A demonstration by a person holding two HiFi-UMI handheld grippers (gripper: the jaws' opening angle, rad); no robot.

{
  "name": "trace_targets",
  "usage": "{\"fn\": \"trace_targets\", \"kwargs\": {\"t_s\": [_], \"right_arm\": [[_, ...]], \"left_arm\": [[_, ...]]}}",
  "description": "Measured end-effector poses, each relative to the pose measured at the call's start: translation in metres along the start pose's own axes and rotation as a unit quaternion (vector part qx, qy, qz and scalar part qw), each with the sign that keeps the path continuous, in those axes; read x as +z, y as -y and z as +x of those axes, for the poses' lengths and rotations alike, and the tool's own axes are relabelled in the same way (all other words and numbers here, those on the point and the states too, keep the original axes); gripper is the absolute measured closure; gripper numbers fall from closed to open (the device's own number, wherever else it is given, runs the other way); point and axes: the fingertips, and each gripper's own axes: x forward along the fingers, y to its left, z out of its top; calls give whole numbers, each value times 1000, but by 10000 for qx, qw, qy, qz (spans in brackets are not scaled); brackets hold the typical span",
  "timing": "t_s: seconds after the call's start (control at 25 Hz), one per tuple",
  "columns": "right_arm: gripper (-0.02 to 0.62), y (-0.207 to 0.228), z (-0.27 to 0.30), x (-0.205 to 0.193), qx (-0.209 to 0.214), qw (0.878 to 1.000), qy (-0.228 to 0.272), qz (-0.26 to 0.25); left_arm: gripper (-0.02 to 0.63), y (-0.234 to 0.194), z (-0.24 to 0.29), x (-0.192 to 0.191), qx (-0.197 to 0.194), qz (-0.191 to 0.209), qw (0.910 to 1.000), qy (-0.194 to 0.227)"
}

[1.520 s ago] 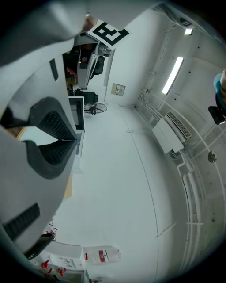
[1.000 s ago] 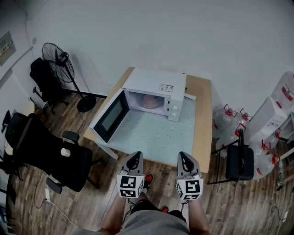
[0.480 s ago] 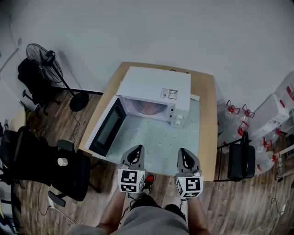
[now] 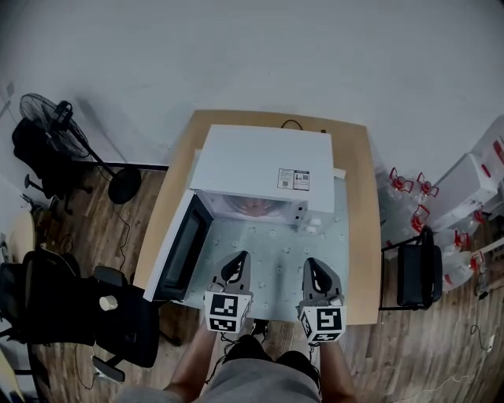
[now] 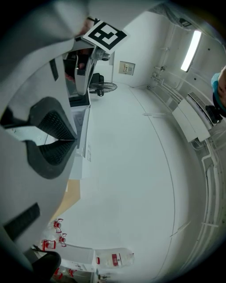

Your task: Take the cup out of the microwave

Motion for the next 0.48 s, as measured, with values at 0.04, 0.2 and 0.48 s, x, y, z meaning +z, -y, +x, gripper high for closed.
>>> {"fn": "trace_targets", "kwargs": {"t_s": [0.04,0.2,0.48], "right_arm": [[575,-1,8,-2,-14,10000,-24,11],[575,-3,37,-12,-73,9998,-154,55],[575,-1,76,-30,-217,9989,-379,188]], "left_arm": [[581,-4,7,0,-36,-1,10000,-17],[581,-20,33,-8,-173,6,9997,-178],[581,-36,74,-23,-470,-47,9982,-378]]}}
